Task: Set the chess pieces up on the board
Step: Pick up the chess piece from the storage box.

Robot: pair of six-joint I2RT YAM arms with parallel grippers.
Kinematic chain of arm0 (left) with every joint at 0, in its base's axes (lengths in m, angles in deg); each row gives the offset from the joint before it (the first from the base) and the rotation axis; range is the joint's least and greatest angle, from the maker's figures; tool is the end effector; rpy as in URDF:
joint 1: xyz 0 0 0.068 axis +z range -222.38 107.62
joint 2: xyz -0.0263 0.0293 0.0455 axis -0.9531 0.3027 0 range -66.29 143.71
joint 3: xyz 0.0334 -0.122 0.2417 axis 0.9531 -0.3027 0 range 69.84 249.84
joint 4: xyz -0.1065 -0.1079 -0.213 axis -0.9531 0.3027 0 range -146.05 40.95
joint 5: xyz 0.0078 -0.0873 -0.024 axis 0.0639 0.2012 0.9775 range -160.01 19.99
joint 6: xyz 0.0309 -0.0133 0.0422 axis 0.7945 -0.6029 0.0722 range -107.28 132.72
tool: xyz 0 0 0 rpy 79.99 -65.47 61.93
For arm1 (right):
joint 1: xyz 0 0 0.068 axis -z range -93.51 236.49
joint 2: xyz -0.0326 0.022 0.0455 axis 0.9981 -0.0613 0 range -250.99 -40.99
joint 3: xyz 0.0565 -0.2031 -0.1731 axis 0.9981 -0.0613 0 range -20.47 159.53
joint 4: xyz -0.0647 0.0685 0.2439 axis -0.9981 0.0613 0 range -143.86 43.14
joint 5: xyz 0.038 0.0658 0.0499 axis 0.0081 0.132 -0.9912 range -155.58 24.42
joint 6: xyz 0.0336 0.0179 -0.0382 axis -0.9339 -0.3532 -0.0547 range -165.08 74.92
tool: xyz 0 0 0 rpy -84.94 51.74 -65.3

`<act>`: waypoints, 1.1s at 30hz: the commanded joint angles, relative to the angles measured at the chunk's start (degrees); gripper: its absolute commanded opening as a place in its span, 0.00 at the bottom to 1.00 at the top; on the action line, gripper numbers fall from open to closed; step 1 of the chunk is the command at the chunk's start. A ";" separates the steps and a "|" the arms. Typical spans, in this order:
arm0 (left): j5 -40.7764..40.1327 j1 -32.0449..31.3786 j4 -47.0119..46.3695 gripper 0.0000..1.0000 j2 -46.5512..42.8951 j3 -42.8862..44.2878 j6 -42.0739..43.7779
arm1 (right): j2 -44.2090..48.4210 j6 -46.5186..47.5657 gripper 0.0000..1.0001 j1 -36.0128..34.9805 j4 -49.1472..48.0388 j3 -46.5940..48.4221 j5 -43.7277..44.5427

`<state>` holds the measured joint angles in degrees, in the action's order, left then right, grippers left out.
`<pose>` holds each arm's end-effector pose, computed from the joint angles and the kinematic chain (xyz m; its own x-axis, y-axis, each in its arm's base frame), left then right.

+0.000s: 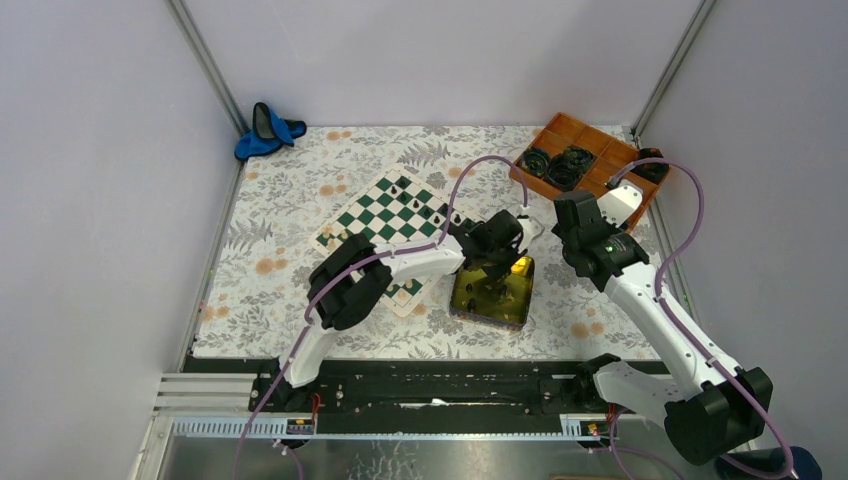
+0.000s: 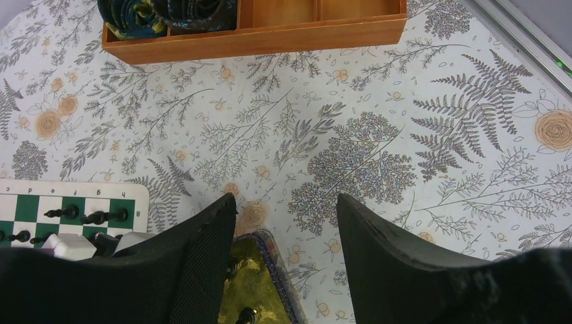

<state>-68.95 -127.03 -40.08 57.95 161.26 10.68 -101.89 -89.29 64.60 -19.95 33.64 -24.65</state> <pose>0.2767 -0.3910 0.1669 -0.4644 0.5930 -0.6578 0.8065 0.5901 -0.0375 0.2115 0.0597 0.3089 -0.3087 0.4437 -0.8413 0.5503 0.8048 0.2225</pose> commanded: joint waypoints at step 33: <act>-6.44 0.30 1.77 0.00 -8.41 -4.18 0.27 | 0.72 -0.26 0.62 0.36 -2.40 -0.93 -0.34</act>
<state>-72.25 -127.03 -40.00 54.02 157.19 10.40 -101.89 -89.31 64.60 -20.34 32.59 -24.76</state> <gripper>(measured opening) 0.160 0.626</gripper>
